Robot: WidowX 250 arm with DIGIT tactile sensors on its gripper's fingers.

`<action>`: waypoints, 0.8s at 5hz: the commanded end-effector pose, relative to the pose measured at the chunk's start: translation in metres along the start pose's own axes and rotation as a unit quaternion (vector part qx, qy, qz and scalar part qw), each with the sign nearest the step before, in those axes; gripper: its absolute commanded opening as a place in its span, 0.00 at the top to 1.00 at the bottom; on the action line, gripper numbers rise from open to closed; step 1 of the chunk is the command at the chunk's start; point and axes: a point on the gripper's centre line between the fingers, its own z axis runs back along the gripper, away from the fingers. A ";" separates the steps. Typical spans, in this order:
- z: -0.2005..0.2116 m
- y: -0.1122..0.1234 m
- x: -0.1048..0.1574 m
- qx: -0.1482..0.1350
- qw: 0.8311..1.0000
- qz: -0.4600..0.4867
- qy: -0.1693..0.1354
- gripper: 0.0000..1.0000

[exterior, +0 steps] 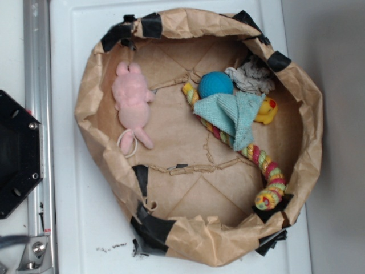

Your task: Grab the pink bunny.

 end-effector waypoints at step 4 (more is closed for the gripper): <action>-0.053 0.040 0.102 0.101 0.974 0.198 -0.033 0.00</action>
